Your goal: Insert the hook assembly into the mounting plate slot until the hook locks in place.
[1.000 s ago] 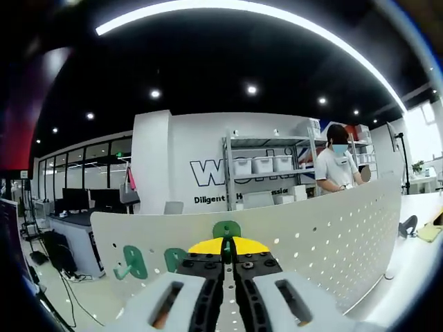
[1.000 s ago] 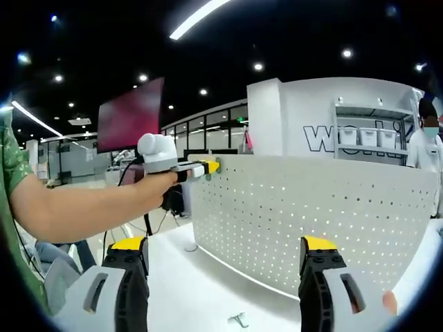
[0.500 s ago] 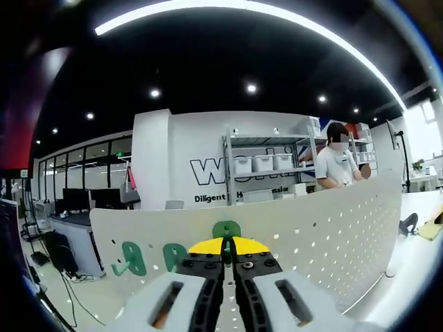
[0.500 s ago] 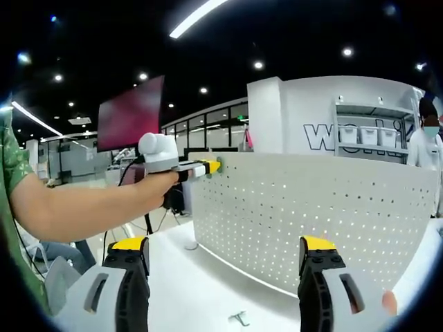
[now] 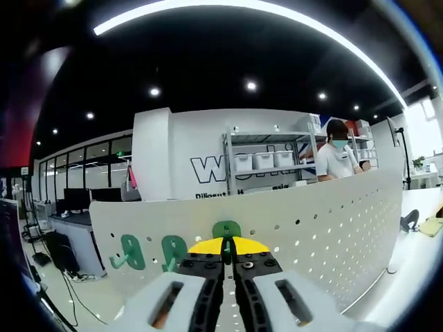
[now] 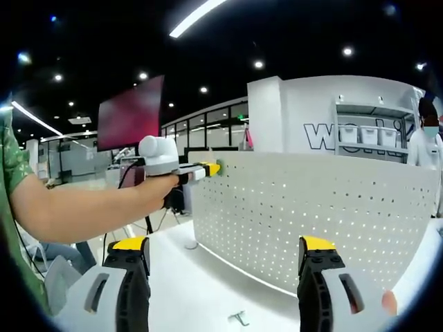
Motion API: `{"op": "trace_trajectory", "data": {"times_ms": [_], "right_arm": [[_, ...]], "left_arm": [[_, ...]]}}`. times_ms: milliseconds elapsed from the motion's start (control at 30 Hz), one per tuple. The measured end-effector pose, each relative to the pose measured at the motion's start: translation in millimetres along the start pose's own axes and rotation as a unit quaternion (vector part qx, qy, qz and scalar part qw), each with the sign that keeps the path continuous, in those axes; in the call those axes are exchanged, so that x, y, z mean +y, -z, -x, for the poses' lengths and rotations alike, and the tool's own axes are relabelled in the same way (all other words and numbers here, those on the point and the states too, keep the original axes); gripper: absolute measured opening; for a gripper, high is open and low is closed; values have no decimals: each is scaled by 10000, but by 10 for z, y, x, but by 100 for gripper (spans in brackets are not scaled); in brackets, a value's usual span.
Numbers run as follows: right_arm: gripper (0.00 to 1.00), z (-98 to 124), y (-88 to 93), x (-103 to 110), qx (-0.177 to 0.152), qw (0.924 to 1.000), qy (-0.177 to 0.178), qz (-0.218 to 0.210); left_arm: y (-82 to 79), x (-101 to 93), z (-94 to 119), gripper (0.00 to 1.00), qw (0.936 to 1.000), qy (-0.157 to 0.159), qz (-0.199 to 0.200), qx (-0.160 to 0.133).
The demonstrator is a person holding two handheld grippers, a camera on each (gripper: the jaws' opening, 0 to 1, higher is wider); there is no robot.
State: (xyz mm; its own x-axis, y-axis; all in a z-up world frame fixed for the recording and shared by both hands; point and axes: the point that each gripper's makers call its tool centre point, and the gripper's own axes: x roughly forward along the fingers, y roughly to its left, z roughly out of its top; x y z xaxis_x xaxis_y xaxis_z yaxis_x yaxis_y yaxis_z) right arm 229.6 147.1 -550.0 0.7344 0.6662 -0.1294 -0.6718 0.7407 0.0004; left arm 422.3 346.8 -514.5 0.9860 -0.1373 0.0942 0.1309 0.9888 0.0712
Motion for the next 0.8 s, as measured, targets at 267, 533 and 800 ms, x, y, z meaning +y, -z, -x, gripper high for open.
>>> {"op": "trace_trajectory", "data": {"times_ms": [267, 533, 800], "right_arm": [[90, -1, 2, -8, 9, 10000, 5, 8], [90, -8, -3, -4, 4, 10000, 2, 14], [89, -7, -5, -10, 6, 10000, 8, 19]], "left_arm": [[8, 2, 6, 3, 10000, -7, -11, 5], [31, -10, 14, 3, 10000, 2, -44, 21], [52, 0, 5, 3, 10000, -11, -55, 42]]}}
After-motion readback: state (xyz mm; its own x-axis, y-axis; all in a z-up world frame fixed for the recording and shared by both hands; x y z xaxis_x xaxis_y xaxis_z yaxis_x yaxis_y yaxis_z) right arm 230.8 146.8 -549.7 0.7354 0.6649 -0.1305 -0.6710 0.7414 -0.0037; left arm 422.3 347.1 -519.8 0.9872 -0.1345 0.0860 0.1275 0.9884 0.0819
